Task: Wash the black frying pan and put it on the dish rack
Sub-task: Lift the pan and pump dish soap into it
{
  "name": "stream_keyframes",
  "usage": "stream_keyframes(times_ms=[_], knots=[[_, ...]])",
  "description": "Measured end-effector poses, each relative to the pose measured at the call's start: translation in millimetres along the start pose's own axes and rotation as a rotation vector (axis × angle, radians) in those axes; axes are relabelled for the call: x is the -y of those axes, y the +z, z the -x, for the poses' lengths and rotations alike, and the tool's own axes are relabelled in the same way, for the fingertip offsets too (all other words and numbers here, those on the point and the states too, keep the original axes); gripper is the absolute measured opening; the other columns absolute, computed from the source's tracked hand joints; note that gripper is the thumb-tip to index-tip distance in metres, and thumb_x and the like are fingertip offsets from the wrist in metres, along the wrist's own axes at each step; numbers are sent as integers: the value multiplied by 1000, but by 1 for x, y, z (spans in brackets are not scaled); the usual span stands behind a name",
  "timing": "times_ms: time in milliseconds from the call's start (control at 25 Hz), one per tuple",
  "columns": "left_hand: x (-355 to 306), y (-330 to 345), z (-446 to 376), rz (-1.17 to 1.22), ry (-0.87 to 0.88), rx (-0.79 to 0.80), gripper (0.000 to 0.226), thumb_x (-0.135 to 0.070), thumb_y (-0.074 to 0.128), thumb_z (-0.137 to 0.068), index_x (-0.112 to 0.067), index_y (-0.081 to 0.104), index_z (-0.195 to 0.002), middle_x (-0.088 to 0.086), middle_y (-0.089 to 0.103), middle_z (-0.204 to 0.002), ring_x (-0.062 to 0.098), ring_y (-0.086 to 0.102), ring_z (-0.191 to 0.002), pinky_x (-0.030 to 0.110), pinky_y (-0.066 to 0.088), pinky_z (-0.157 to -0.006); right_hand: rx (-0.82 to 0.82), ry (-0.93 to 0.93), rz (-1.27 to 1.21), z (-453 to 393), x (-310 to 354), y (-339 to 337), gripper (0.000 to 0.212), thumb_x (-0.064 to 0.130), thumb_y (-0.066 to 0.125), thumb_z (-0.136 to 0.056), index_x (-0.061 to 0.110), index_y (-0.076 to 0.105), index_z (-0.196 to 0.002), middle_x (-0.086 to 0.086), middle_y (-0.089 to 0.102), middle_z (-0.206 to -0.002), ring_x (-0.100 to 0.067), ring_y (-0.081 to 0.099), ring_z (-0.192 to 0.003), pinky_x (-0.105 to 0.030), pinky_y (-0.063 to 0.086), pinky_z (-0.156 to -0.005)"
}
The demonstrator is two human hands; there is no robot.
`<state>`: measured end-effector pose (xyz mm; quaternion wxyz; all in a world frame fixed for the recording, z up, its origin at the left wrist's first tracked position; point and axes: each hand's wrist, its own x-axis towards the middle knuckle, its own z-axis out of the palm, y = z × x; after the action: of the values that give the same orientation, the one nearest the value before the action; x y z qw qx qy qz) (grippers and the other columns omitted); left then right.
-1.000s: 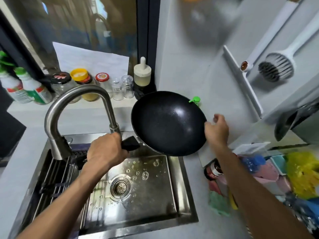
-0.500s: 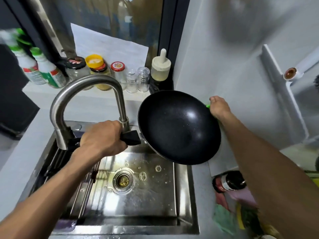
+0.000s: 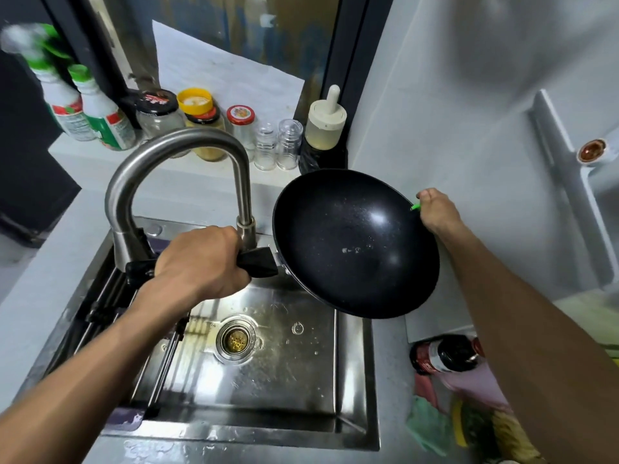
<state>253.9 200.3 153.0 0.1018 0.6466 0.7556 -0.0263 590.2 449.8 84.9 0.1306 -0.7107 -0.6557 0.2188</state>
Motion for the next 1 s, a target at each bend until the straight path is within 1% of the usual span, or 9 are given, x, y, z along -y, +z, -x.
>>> stream_keyframes(times_ms=[120, 240, 320, 480, 640, 760, 880, 920, 1000], knots=[[-4, 2, 3, -21, 11, 2, 21, -40, 66, -71, -23, 61, -83, -4, 49, -63, 28, 62, -74, 29, 42, -59, -23, -2, -6, 1, -5, 6, 40, 23, 28, -107, 1, 54, -128, -25, 53, -137, -38, 50, -126, -36, 37, -102], [-3, 2, 6, -44, 6, 8, 21, -41, 65, -72, -22, 59, -77, -6, 46, -58, 27, 56, -66, 28, 41, -58, -23, 14, 8, -1, -3, 3, 41, 23, 29, -107, 2, 56, -129, -23, 53, -139, -36, 50, -127, -36, 37, -103], [-5, 5, 9, -64, 5, 8, 21, -42, 64, -74, -22, 60, -79, -5, 45, -60, 26, 52, -64, 28, 39, -58, -47, 6, 0, -2, -7, 7, 40, 25, 29, -107, 4, 56, -127, -21, 55, -135, -36, 52, -124, -37, 39, -101], [-9, 7, 13, -64, 3, 15, 22, -41, 64, -75, -22, 61, -85, -5, 46, -65, 26, 58, -71, 29, 40, -61, -18, 6, 7, -3, -4, 4, 41, 26, 29, -107, 5, 58, -127, -20, 55, -137, -36, 51, -126, -37, 38, -103], [-13, 7, 12, -57, -16, 21, 23, -42, 64, -75, -23, 61, -88, -5, 45, -66, 27, 60, -74, 29, 38, -60, -42, -33, -30, -1, -9, 9, 40, 27, 29, -107, 5, 58, -123, -22, 56, -132, -37, 52, -122, -37, 39, -101], [-15, 4, 12, -53, -18, 18, 20, -42, 64, -75, -25, 55, -83, -5, 45, -65, 26, 51, -68, 29, 37, -60, -27, -25, -26, 0, -6, 5, 40, 27, 29, -107, 6, 58, -125, -19, 56, -135, -35, 51, -124, -36, 38, -102], [-16, 2, 10, -31, -19, 20, 21, -40, 65, -75, -30, 47, -79, -5, 44, -63, 26, 49, -67, 28, 37, -61, -56, -60, -58, -1, -10, 6, 40, 28, 29, -107, 6, 58, -125, -20, 55, -134, -35, 51, -123, -35, 38, -100], [-17, 3, 10, -28, -22, 21, 21, -39, 65, -75, -30, 47, -80, -6, 43, -63, 26, 51, -68, 29, 37, -61, -55, -72, -54, -1, -11, 7, 40, 27, 29, -108, 5, 57, -126, -21, 55, -133, -36, 51, -123, -35, 38, -100], [-18, 4, 12, -37, -30, 19, 18, -39, 64, -74, -28, 55, -85, -5, 43, -65, 28, 58, -74, 29, 37, -61, -33, -80, -16, 0, -10, 6, 41, 26, 28, -108, 4, 57, -127, -21, 54, -135, -35, 50, -125, -36, 38, -101]])
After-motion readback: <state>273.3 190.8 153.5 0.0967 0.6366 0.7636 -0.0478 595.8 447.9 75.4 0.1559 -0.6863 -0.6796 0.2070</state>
